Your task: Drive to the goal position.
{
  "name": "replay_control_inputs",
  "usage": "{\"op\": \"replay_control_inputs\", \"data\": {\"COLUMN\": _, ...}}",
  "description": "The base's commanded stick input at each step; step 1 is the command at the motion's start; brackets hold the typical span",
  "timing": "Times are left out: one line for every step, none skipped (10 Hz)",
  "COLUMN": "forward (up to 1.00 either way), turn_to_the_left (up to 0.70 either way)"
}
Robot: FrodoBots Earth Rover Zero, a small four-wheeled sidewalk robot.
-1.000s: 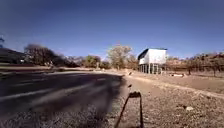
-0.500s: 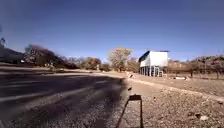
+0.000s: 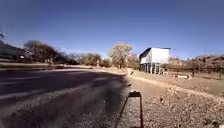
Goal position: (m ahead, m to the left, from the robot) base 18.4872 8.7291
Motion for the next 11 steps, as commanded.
{"op": "replay_control_inputs", "data": {"forward": 0.7, "turn_to_the_left": 0.05}}
{"op": "replay_control_inputs", "data": {"forward": 0.7, "turn_to_the_left": 0.0}}
{"op": "replay_control_inputs", "data": {"forward": 0.7, "turn_to_the_left": 0.0}}
{"op": "replay_control_inputs", "data": {"forward": 0.7, "turn_to_the_left": 0.0}}
{"op": "replay_control_inputs", "data": {"forward": 0.7, "turn_to_the_left": 0.0}}
{"op": "replay_control_inputs", "data": {"forward": 0.7, "turn_to_the_left": 0.0}}
{"op": "replay_control_inputs", "data": {"forward": 0.7, "turn_to_the_left": 0.0}}
{"op": "replay_control_inputs", "data": {"forward": 0.7, "turn_to_the_left": 0.0}}
{"op": "replay_control_inputs", "data": {"forward": 0.7, "turn_to_the_left": 0.0}}
{"op": "replay_control_inputs", "data": {"forward": 0.7, "turn_to_the_left": 0.0}}
{"op": "replay_control_inputs", "data": {"forward": 0.7, "turn_to_the_left": 0.02}}
